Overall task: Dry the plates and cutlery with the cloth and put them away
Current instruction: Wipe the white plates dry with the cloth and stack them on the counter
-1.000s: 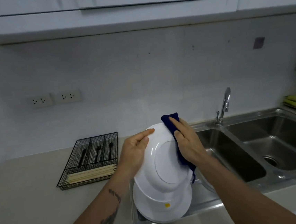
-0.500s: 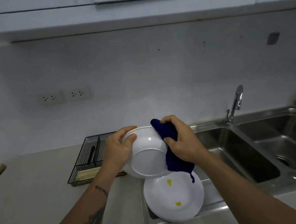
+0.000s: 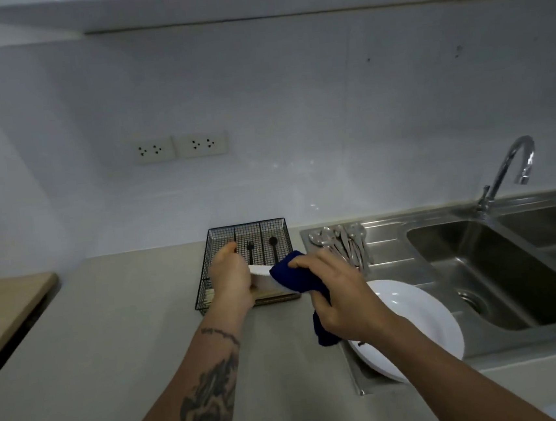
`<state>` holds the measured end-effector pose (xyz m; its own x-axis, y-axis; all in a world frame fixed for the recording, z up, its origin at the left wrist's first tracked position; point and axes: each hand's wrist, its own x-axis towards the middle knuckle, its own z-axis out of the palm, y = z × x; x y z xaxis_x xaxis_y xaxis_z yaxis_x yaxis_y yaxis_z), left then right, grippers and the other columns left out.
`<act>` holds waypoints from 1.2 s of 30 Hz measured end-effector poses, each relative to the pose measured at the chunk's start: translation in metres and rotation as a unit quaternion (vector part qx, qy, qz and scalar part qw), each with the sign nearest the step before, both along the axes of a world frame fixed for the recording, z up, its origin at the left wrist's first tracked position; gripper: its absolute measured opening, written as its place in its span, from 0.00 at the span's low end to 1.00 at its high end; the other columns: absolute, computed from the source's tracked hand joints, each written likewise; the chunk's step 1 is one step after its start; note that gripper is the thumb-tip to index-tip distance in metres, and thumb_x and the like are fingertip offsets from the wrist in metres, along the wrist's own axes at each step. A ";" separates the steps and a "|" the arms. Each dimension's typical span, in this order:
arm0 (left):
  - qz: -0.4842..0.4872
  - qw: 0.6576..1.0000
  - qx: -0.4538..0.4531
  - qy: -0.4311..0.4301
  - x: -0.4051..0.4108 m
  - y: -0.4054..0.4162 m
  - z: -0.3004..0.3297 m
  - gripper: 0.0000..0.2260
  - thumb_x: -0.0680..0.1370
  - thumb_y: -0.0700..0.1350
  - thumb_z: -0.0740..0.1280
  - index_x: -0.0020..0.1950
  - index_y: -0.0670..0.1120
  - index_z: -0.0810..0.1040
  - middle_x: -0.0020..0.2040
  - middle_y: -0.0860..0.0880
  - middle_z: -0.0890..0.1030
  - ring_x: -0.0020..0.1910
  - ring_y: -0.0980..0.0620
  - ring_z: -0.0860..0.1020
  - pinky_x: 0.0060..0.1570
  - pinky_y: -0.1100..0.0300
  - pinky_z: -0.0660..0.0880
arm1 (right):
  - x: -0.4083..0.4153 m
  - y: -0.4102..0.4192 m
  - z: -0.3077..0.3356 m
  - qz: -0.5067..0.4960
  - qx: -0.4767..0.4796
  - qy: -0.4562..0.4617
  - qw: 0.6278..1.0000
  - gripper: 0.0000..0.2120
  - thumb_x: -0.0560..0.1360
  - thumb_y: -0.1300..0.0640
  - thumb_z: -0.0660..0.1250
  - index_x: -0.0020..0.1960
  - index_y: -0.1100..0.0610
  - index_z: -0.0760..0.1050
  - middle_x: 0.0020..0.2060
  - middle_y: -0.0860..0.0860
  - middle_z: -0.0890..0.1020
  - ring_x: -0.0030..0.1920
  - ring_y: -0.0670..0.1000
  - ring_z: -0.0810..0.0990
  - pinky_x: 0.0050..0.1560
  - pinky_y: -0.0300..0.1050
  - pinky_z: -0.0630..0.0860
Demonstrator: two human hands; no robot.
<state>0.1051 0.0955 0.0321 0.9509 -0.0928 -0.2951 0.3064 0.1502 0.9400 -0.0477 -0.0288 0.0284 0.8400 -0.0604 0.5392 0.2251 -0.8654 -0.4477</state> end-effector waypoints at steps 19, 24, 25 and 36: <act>0.035 0.987 0.126 -0.091 -0.036 0.116 -0.135 0.21 0.77 0.32 0.59 0.66 0.45 0.79 0.61 0.49 0.81 0.59 0.48 0.78 0.61 0.50 0.77 | -0.003 0.043 -0.083 -0.053 0.022 0.223 0.973 0.26 0.75 0.63 0.61 0.72 0.50 0.67 0.63 0.49 0.74 0.60 0.51 0.73 0.60 0.42 0.71; 0.027 0.988 0.127 -0.089 -0.038 0.118 -0.143 0.22 0.76 0.31 0.57 0.63 0.46 0.81 0.58 0.49 0.82 0.56 0.47 0.80 0.58 0.47 0.79 | -0.003 0.046 -0.085 -0.068 0.034 0.228 0.971 0.26 0.76 0.63 0.61 0.73 0.52 0.66 0.64 0.52 0.74 0.61 0.52 0.73 0.62 0.42 0.69; 0.028 0.988 0.127 -0.086 -0.038 0.118 -0.144 0.22 0.76 0.31 0.57 0.63 0.46 0.81 0.58 0.48 0.82 0.56 0.47 0.80 0.58 0.47 0.79 | -0.003 0.046 -0.085 -0.070 0.034 0.231 0.970 0.26 0.76 0.63 0.61 0.73 0.52 0.65 0.65 0.52 0.73 0.61 0.52 0.73 0.62 0.42 0.70; 0.056 0.985 0.146 -0.070 -0.040 0.115 -0.162 0.21 0.77 0.31 0.57 0.61 0.48 0.81 0.60 0.47 0.81 0.59 0.45 0.78 0.62 0.46 0.76 | -0.010 0.052 -0.094 -0.062 -0.044 0.259 0.963 0.27 0.76 0.60 0.59 0.74 0.51 0.62 0.67 0.50 0.69 0.59 0.55 0.75 0.58 0.46 0.72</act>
